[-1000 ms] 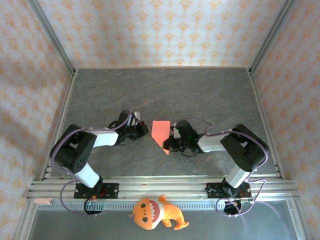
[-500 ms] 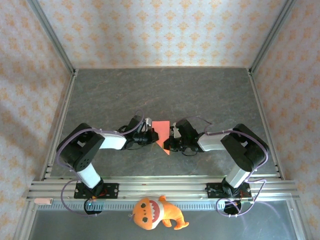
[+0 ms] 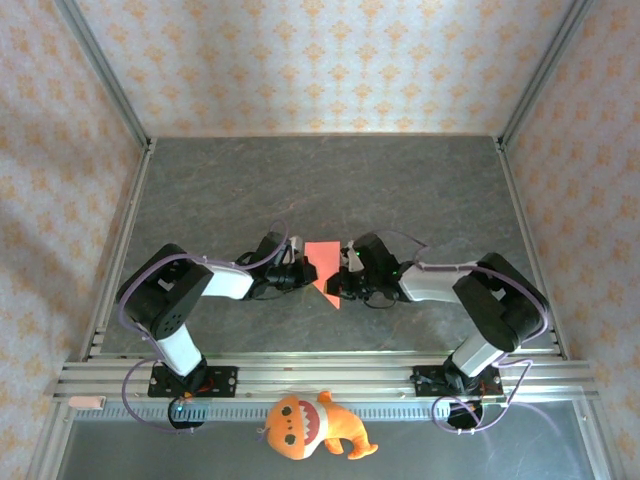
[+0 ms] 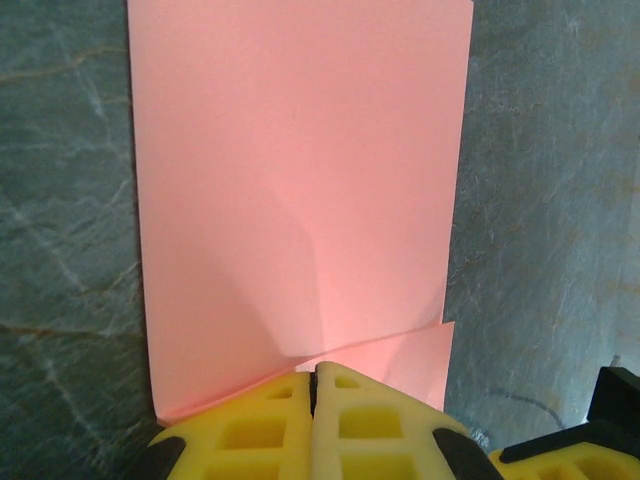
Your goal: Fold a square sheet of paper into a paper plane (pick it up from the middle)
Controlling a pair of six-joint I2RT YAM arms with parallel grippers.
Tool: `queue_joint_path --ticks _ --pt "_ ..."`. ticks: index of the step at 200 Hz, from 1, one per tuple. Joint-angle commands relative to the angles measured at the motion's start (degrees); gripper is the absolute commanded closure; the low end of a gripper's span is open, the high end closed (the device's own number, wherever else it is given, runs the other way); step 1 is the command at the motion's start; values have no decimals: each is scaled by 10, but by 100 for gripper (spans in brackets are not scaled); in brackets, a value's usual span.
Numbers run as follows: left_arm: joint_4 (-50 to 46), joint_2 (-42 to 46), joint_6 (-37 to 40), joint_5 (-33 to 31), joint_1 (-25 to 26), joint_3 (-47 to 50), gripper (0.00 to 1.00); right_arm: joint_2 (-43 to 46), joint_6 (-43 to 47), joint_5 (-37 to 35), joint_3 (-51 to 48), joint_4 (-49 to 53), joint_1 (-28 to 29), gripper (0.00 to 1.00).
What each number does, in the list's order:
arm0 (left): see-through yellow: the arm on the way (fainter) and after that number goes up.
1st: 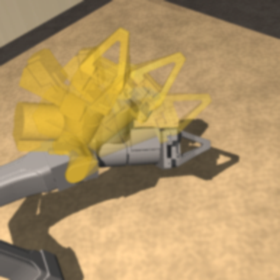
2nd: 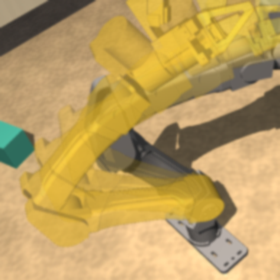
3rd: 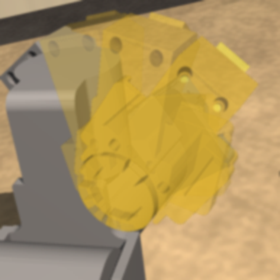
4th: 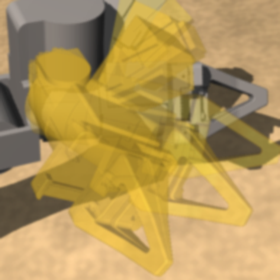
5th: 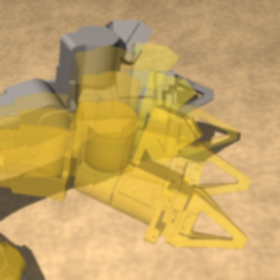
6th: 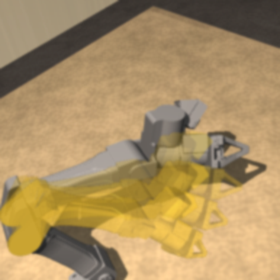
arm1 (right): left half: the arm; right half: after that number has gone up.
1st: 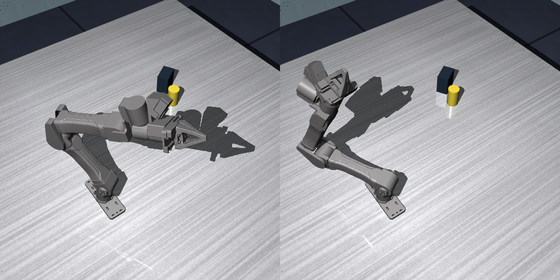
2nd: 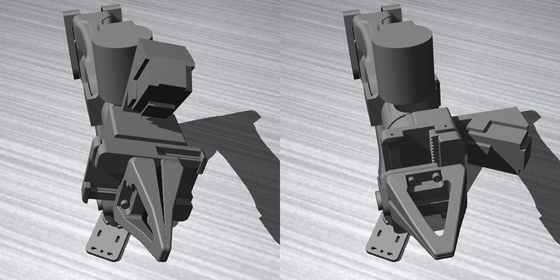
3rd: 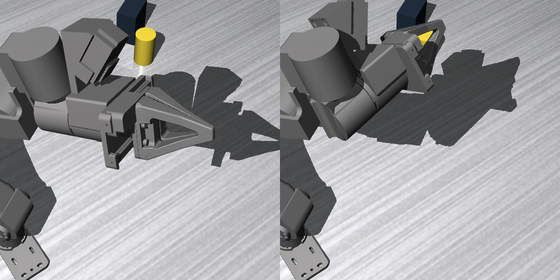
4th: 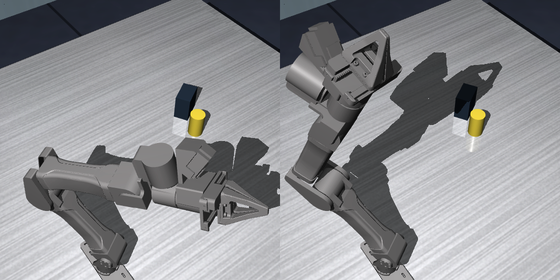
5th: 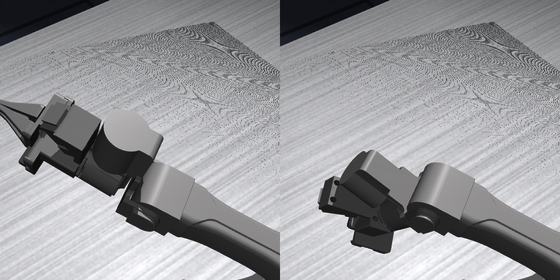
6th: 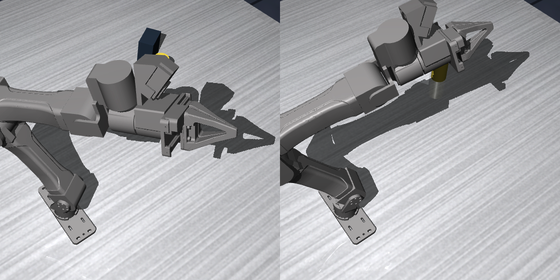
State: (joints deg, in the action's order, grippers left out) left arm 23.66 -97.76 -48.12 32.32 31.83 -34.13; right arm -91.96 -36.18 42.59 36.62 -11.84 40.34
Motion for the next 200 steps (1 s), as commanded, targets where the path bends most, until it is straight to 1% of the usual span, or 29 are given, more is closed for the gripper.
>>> queue_joint_path --ticks 1,21,35,61,79,92,127,141,184,200 --pt "-32 -17 1 -40 -5 16 100 -34 -8 15 22 -2 4 100" --pt "-31 -17 0 -41 -5 14 100 -52 7 1 9 15 4 100" --pt "-44 -18 7 -50 -6 10 100 -46 17 -9 -12 32 4 100" --pt "-55 -21 13 -58 -7 6 100 8 19 -21 -80 32 3 100" --pt "-39 -24 1 -56 -7 12 100 47 17 -25 -119 27 2 100" --pt "-24 -27 -6 -53 -7 18 100 65 12 -26 -131 25 2 100" --pt "-12 -28 -14 -46 -6 26 100 102 -3 -32 -89 31 2 100" --pt "-13 -25 -14 -48 -7 27 100 100 -7 -31 -68 20 2 100" --pt "-1 -20 -22 -46 -5 29 100 26 -14 -36 -9 -3 2 100" --pt "0 -20 -23 -47 -6 29 100 -14 -31 -15 2 -32 4 100"
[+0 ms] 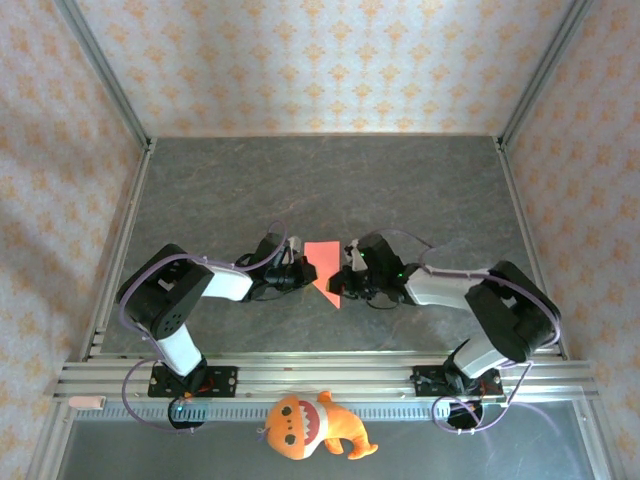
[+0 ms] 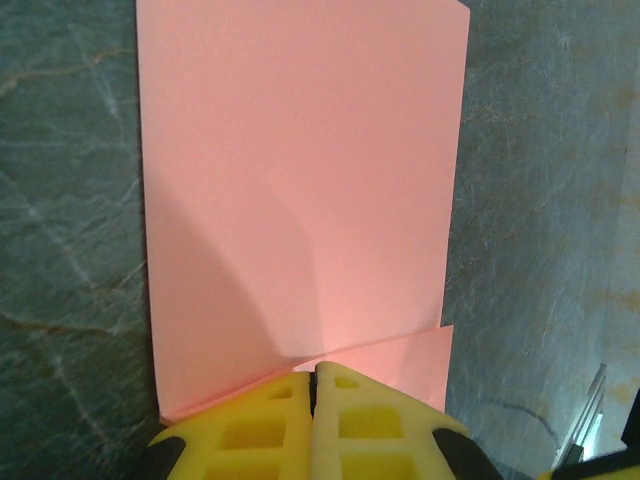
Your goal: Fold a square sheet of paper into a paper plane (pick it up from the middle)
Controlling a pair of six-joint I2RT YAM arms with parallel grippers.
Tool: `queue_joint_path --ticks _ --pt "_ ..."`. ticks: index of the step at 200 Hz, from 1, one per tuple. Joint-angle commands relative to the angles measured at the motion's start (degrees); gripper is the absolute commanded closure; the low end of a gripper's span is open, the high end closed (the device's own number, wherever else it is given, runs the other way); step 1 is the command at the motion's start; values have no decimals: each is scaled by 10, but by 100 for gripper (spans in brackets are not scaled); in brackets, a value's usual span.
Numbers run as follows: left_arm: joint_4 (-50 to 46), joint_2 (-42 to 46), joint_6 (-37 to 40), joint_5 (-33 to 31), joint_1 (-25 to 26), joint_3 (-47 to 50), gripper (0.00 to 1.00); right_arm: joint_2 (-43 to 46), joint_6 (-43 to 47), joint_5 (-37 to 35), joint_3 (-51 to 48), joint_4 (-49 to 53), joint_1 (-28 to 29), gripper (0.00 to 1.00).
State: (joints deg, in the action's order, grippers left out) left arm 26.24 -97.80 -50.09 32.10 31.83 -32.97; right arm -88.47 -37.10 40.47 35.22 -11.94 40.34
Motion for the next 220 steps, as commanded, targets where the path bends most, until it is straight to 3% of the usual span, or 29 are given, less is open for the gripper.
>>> queue_joint_path --ticks 1,44,93,180,220 --pt "-26 -20 -4 -45 -6 17 100 -51 -22 7 17 -32 4 100" --pt "-47 -18 15 -47 -9 2 100 -98 13 -38 8 32 6 100" --pt "-14 -12 29 -22 -46 13 100 -84 43 -56 -41 61 5 100" --pt "-40 6 45 -19 -89 7 100 -78 75 -51 -42 90 -2 100" --pt "-49 73 29 -20 -89 23 98 -45 125 -29 -30 125 -3 100"
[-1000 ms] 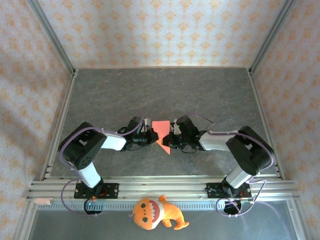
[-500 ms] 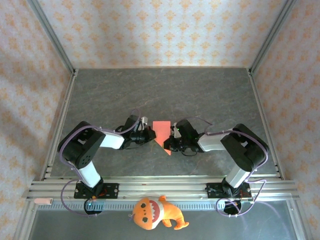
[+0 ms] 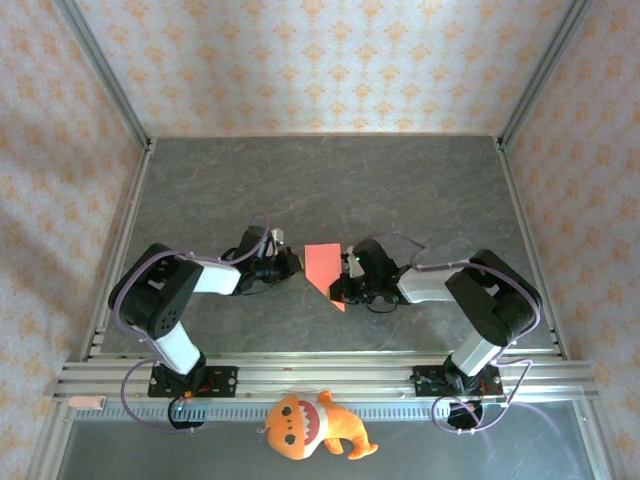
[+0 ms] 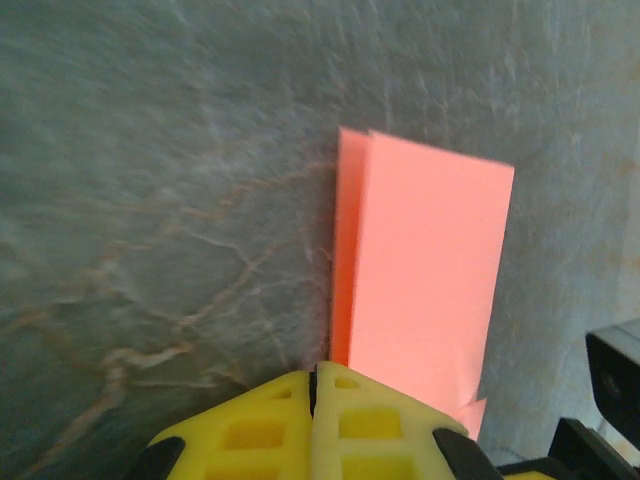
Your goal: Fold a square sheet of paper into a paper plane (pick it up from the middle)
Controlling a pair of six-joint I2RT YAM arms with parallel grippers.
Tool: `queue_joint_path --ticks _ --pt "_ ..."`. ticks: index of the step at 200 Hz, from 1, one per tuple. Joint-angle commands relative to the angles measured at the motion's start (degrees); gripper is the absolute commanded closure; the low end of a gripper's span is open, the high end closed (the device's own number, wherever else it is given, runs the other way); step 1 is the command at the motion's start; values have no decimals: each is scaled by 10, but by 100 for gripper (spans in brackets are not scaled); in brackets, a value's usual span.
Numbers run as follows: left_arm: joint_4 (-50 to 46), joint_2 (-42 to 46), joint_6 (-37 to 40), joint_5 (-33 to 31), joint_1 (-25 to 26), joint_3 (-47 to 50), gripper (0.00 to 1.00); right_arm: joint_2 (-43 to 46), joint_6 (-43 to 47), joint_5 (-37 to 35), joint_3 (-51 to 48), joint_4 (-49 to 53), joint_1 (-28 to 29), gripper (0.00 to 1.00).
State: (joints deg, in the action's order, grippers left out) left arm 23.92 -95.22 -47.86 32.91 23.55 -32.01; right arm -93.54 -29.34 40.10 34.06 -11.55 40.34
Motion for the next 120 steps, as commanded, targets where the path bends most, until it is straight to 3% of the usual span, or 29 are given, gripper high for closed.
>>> queue_joint_path --ticks 1,30,47,72,94,120 --pt "-26 49 6 -28 -7 14 97 8 48 -25 -18 122 -3 100" --pt "-26 91 -10 -28 -6 31 93 53 61 -26 10 128 -3 97" --pt "-13 100 -19 -15 -5 39 86 92 49 -57 22 114 -5 89" --pt "3 94 -28 6 -5 40 75 132 23 -111 24 107 -25 79" --pt "11 78 -31 26 -5 32 69 156 1 -149 13 103 -41 75" --pt "39 60 -42 48 -5 28 64 168 -19 -149 -4 91 -42 66"
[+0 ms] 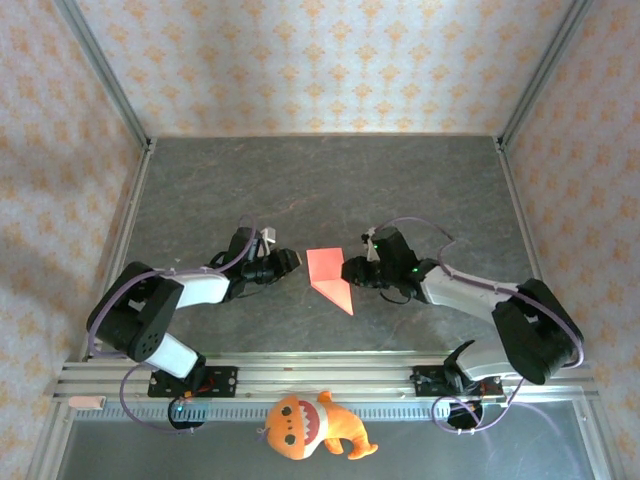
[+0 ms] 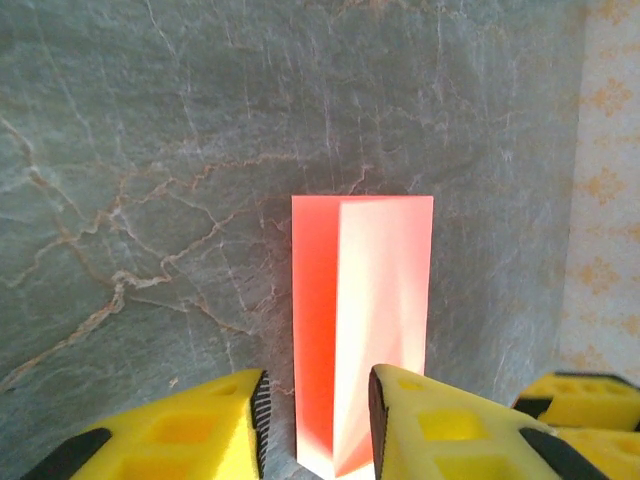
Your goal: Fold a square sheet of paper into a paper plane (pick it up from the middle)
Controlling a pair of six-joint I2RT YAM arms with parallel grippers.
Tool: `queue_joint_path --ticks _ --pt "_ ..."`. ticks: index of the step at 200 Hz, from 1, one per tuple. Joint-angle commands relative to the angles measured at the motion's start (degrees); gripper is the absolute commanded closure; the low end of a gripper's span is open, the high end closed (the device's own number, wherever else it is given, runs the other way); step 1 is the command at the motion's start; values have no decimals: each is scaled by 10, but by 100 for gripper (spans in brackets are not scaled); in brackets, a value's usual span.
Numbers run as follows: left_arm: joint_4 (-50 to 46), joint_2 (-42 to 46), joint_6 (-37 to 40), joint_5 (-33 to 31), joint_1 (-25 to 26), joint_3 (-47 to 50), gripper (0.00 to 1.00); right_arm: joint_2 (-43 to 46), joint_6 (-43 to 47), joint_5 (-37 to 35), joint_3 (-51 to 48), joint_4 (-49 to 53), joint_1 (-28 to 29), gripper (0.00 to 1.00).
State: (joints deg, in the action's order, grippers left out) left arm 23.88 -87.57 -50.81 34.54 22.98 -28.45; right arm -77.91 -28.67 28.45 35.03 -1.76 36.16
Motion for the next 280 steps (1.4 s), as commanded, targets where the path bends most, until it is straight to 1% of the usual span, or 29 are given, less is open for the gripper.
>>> queue_joint_path --ticks 1,29,82,120,154,166,181,196,227,240,280 --pt "41 -17 -13 32 1 -7 64 12 -26 -32 -14 -8 0 66" --pt "71 -37 -22 60 5 -13 59 27 -40 -26 -34 -22 0 64" --pt "81 -67 -12 76 20 -30 57 87 -59 -28 -64 -49 0 63" --pt "82 -77 -11 77 24 -37 57 124 -80 25 -97 -103 0 64" --pt "78 -80 -7 81 26 -42 56 113 -78 61 -105 -126 24 68" --pt "77 -81 -6 80 26 -43 56 105 -70 54 -95 -119 42 70" --pt "78 -83 -6 80 27 -43 56 71 -58 31 -75 -98 65 72" --pt "78 -83 -8 79 28 -42 56 53 -51 14 -65 -89 76 73" --pt "76 -82 -6 80 29 -43 55 15 -41 -5 -53 -72 86 82" --pt "74 -81 -5 80 28 -42 55 3 -38 -9 -51 -68 87 85" --pt "74 -76 -7 71 28 -39 55 -12 -47 -49 -46 -47 87 93"
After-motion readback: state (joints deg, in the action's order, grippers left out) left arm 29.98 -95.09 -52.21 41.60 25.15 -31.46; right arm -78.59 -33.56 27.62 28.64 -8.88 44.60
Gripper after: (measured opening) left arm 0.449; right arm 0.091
